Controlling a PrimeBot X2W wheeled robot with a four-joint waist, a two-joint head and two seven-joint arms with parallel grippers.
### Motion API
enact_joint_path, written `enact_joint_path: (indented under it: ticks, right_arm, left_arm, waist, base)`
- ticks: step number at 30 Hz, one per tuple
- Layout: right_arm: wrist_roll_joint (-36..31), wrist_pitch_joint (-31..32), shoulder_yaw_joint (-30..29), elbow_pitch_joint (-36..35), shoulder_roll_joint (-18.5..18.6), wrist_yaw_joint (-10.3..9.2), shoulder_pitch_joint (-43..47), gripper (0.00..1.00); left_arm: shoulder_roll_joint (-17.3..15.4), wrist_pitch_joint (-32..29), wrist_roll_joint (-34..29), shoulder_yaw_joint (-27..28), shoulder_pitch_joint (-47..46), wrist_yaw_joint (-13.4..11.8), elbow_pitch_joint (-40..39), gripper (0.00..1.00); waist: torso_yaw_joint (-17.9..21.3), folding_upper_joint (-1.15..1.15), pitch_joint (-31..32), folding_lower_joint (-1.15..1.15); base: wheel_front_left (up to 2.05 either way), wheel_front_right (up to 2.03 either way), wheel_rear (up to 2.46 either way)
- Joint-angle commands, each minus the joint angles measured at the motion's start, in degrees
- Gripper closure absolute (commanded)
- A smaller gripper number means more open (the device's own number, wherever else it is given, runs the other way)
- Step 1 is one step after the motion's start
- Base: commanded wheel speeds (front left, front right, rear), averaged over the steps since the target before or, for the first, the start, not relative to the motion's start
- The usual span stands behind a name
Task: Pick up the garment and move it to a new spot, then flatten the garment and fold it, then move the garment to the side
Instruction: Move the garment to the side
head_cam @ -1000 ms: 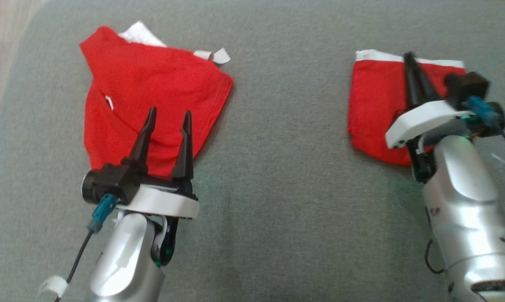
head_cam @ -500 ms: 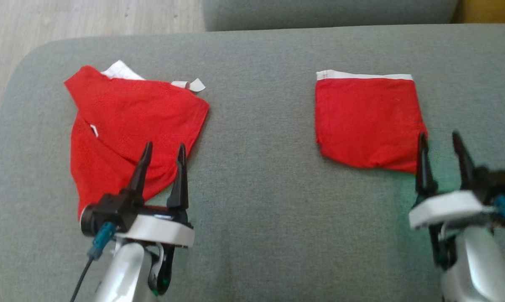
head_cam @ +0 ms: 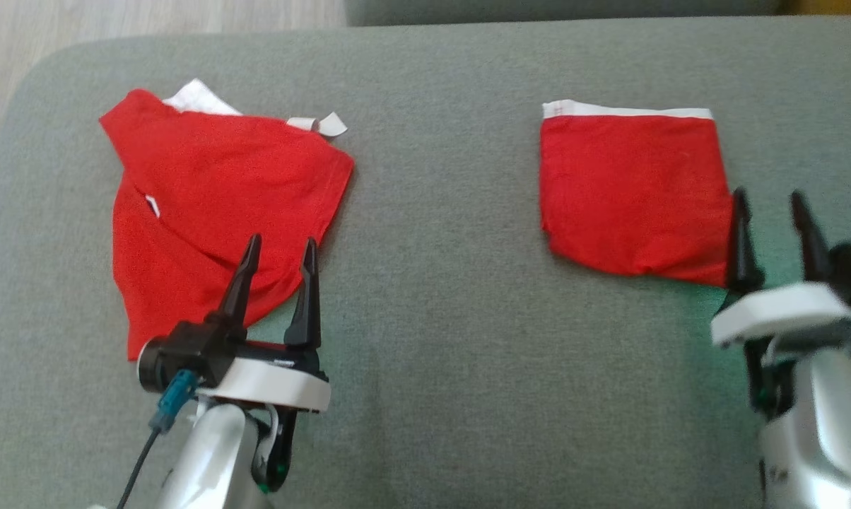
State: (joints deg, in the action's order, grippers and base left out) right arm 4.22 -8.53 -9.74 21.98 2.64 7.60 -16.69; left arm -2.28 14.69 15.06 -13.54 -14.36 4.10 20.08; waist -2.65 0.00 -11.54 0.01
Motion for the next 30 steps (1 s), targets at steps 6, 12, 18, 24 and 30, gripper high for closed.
enact_joint_path:
  ticks: [6, 12, 18, 24, 30]
  right_arm:
    - [-5.18, 5.33, -3.83, 4.30, 0.24, -0.11, -9.44, 0.00]
    - [-7.46, 10.60, -9.13, 13.64, 0.24, -0.11, -14.69, 0.00]
    - [-7.07, 14.04, -8.79, 22.53, 0.24, -0.11, -17.44, 0.00]
    - [-9.02, 15.33, -6.03, 25.91, 0.24, -0.11, -18.69, 1.00]
    - [-13.96, 14.11, -4.07, 23.61, 3.80, -0.11, -20.33, 1.00]
  left_arm:
    - [-0.60, 0.30, -0.48, 0.95, -3.36, 0.45, -1.45, 0.00]
    - [-0.60, 0.30, -0.16, 0.62, -4.21, 0.63, -1.09, 0.00]
    - [-0.60, 0.30, -0.08, 0.66, -4.56, 0.70, -0.89, 0.00]
    - [-0.60, 0.30, -0.22, 1.12, -4.86, 0.63, -0.77, 0.00]
    - [-0.60, 0.30, -0.43, 1.74, -4.65, 0.54, -0.97, 0.00]
  waist:
    - [-2.15, 0.00, -2.71, -0.01]
    - [-3.64, 0.00, -4.31, -0.01]
    - [-4.04, 0.00, -4.84, -0.01]
    - [-3.67, 0.00, -4.76, -0.01]
    - [-2.59, 0.00, -3.80, -0.01]
  base:
    - [0.00, 0.00, 0.00]
    - [0.00, 0.00, 0.00]
    - [0.00, 0.00, 0.00]
    - [0.00, 0.00, 0.00]
    - [0.00, 0.00, 0.00]
